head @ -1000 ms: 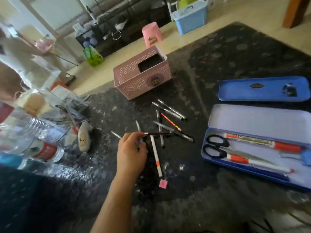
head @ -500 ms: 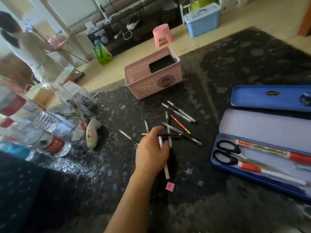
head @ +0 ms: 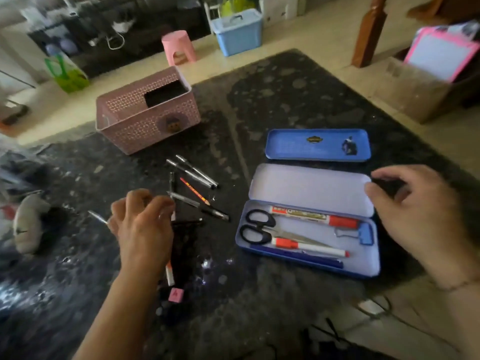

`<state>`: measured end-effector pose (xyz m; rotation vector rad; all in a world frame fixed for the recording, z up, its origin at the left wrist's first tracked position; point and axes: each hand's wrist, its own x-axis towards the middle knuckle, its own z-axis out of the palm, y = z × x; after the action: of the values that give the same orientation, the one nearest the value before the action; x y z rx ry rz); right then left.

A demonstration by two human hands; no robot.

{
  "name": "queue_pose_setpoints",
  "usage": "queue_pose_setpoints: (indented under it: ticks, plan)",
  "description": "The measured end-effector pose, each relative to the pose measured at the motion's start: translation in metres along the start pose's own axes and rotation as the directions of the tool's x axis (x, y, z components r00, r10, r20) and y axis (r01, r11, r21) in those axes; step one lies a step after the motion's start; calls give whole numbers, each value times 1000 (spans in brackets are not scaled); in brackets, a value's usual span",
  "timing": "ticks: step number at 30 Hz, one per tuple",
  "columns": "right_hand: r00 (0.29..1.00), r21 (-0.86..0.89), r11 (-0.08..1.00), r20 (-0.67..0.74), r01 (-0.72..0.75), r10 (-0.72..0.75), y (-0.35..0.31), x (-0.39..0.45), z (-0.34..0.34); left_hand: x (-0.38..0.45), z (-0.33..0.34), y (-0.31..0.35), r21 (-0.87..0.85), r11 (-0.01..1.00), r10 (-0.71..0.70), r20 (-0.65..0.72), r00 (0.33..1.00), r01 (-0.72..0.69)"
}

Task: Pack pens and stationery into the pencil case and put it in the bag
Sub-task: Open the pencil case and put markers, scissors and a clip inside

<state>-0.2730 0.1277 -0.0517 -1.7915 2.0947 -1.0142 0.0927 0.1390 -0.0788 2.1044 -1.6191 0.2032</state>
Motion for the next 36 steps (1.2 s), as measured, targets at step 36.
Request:
queue_pose_setpoints:
  ticks: [36]
  plan:
    - [917, -230, 954, 389, 191, -90, -36, -29, 6, -42, 3, 117, -525, 851, 137, 228, 964, 3]
